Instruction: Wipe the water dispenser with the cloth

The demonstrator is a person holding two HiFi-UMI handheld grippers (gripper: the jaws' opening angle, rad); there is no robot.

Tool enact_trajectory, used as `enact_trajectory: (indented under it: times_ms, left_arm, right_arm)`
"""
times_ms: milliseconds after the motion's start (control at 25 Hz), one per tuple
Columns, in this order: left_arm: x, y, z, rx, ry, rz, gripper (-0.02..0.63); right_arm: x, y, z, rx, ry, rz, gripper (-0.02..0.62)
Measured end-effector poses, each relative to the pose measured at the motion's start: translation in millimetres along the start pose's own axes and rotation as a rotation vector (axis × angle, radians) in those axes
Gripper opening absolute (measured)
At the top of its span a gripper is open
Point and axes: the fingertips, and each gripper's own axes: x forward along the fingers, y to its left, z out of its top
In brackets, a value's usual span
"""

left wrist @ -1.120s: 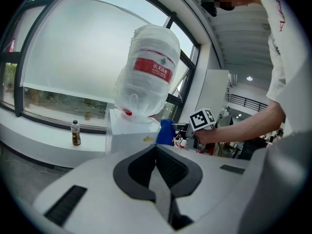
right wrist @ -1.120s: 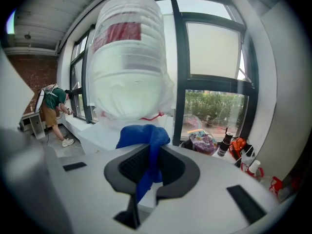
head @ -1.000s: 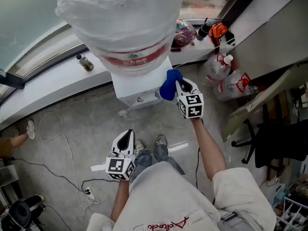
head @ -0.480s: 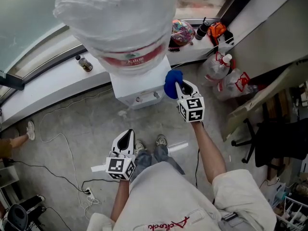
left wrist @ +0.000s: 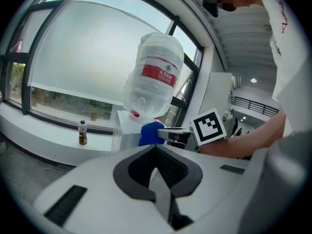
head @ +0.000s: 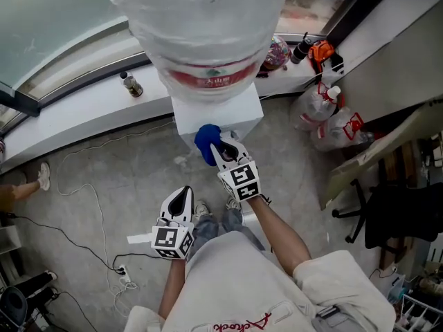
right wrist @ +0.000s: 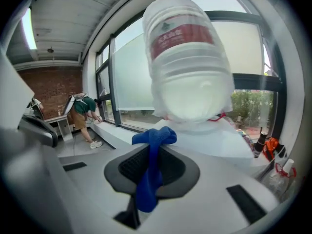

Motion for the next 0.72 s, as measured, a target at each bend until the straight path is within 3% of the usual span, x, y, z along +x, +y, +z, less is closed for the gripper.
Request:
enact_trajectory:
  times_ms: [320, 720]
  left_arm:
    - [-32.0, 37.5, 2.6, -0.023, -0.024, 0.092, 0.012]
    - [-50.0, 54.1, -0.3, -0.024, -0.006, 0.131, 0.012]
  right_arm:
    - [55.1, 91.7, -13.1, 0.004, 0.053, 0.166, 0.053]
    - [76.9, 73.9, -22.2, 0.005, 0.080, 0.134, 0.052]
